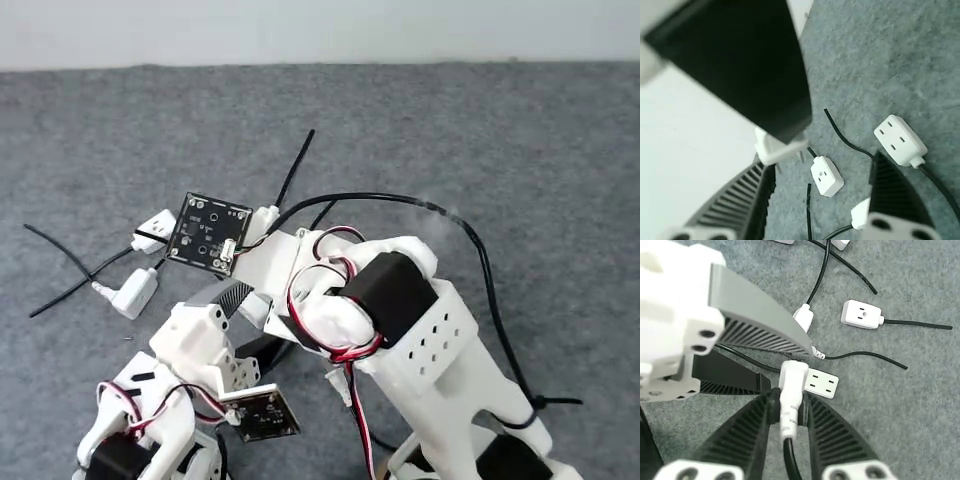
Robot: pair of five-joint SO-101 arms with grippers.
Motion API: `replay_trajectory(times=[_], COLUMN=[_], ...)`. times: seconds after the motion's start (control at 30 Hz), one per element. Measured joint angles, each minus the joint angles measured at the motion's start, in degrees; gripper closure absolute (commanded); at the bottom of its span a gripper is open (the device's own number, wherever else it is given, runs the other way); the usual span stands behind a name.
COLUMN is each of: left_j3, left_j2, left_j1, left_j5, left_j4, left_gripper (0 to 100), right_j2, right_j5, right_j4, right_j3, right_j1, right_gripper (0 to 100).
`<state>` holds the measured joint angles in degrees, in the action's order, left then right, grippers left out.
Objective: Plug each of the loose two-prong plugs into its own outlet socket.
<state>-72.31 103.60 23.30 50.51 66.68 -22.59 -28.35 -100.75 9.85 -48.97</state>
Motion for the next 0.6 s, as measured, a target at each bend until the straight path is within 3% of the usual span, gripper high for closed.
replay_trajectory(times=[0.6], left_j3=[0.1], left_j2=[0.0], left_j1=[4.0], left_j5=[-6.0], left_j4=[0.0], left_gripper=[70], right_j2=[-3.2], right_j5=[0.7], right_j4=[-0.1], right_j3=[-0.1], right_j1=[0.0], right_gripper=[99.1])
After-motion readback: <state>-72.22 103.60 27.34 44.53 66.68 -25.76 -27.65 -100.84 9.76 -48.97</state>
